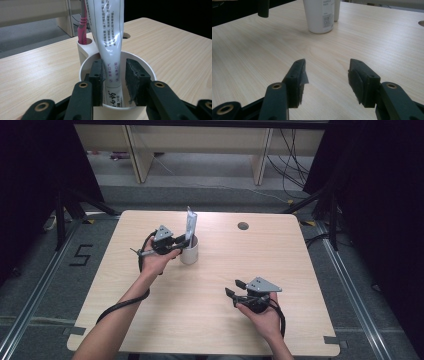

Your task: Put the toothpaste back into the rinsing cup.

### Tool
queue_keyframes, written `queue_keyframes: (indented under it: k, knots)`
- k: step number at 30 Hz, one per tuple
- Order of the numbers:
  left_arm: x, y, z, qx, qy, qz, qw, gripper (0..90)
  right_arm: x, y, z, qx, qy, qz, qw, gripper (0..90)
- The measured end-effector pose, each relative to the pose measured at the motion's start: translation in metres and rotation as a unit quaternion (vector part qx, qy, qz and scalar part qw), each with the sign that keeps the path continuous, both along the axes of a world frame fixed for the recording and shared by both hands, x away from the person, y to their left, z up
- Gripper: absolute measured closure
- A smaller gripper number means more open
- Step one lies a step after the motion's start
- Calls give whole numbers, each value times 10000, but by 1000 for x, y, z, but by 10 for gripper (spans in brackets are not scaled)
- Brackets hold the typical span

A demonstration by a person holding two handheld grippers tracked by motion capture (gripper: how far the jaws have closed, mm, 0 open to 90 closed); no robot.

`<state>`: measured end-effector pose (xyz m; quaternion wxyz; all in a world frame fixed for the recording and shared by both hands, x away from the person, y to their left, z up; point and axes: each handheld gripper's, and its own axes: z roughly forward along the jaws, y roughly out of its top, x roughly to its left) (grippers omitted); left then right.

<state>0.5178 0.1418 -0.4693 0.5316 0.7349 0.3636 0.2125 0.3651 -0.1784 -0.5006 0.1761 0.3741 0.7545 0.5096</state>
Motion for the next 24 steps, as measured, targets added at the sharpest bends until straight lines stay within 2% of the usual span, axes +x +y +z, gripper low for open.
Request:
queue_keyframes:
  k: [5, 6, 10, 15, 16, 17, 24]
  knots:
    - [0, 0, 1, -20, -24, 6, 10000, 668, 1, 0, 0, -47, -43, 5, 10000, 485]
    - [0, 0, 2, -25, -26, 2, 10000, 667, 2, -2, 1, -139, -171, 34, 9998, 485]
    - [0, 0, 4, -35, -53, 22, 10000, 658, 3, -2, 0, -195, -240, -3, 9995, 484]
    - [-4, 2, 8, -40, -77, 32, 10000, 644, 3, -2, 1, -184, -245, -1, 9995, 484]
    - [-5, 2, 9, -41, -84, 36, 9999, 637, 3, -2, 1, -184, -242, -3, 9995, 484]
    - [-6, 3, 10, -21, -92, 52, 9999, 630, 1, 0, 0, -16, -2, 9, 10000, 485]
    - [-14, 10, 17, 83, -89, 120, 9999, 568, 0, 0, 0, -13, 17, -7, 10000, 485]
